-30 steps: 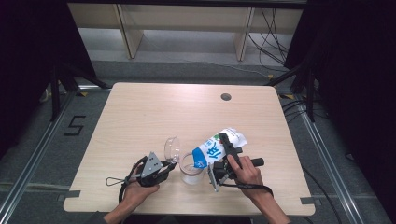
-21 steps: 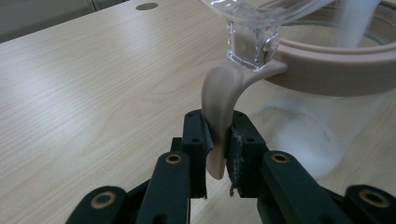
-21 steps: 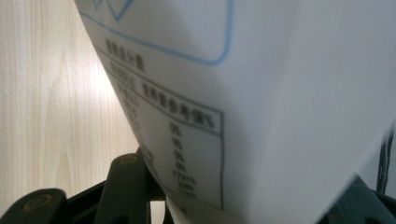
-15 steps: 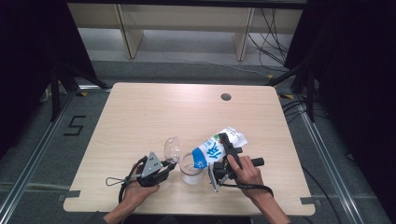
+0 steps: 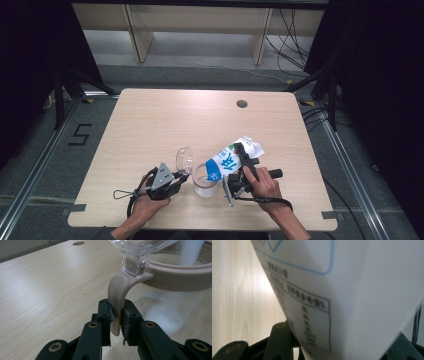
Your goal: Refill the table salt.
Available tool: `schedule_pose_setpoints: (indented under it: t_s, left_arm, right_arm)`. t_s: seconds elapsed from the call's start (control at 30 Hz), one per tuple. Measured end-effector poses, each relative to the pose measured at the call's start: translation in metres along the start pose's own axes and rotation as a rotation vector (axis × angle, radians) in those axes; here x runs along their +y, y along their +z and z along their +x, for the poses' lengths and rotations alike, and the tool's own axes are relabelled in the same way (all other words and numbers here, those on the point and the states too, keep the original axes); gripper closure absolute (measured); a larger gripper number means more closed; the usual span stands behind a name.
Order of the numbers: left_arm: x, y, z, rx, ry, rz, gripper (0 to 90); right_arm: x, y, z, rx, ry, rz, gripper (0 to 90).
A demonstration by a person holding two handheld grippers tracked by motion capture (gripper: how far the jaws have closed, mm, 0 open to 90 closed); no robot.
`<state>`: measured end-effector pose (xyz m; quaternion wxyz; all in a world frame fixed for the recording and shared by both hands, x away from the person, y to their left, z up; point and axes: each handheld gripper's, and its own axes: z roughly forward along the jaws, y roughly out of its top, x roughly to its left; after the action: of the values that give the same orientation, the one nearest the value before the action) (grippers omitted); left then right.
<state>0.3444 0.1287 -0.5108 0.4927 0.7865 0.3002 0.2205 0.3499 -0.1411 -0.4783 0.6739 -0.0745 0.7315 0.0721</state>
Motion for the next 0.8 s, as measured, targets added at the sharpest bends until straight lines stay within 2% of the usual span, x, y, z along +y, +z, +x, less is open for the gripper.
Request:
schedule_pose_setpoints:
  t_s: [0.37,0.47,0.5,0.53,0.63,0.67,0.73,0.77,0.8]
  left_arm:
    - [0.0001,-0.0001,0.0001,-0.002,-0.001,0.001,77.9]
    - [-0.0001,0.0001,0.0,-0.001,-0.003,-0.002,77.9]
    - [-0.0001,0.0001,0.0,-0.001,-0.004,-0.002,77.9]
    - [0.0,0.0,0.0,-0.001,-0.003,-0.002,77.9]
    - [0.0,-0.0001,0.0002,-0.003,-0.003,0.0,77.9]
    - [0.0,0.0,0.0002,-0.003,-0.003,0.0,77.9]
    - [0.0,0.0,0.0002,-0.003,-0.004,0.0,77.9]
    - [0.0,-0.0001,0.0002,-0.002,-0.004,0.0,77.9]
    - [0.0,0.0,0.0002,-0.003,-0.004,0.0,77.9]
  right_arm:
    - [-0.0002,0.0,-0.0005,0.0,-0.001,-0.009,53.1]
    - [-0.0001,-0.001,-0.0021,-0.001,-0.012,-0.002,53.2]
    - [0.0002,-0.0009,-0.0039,-0.005,-0.032,-0.01,53.2]
    - [-0.0002,-0.0008,-0.0021,-0.008,-0.007,-0.012,53.3]
    - [0.0004,-0.0007,-0.0041,-0.006,-0.035,-0.013,53.4]
    - [0.0003,-0.0007,-0.0037,-0.006,-0.031,-0.014,53.4]
    - [-0.0004,-0.0004,-0.0007,-0.003,0.009,-0.014,53.4]
    - [-0.0003,0.0005,-0.0016,-0.016,-0.002,-0.034,53.5]
    - [0.0,-0.0005,-0.0021,-0.015,-0.005,-0.023,53.5]
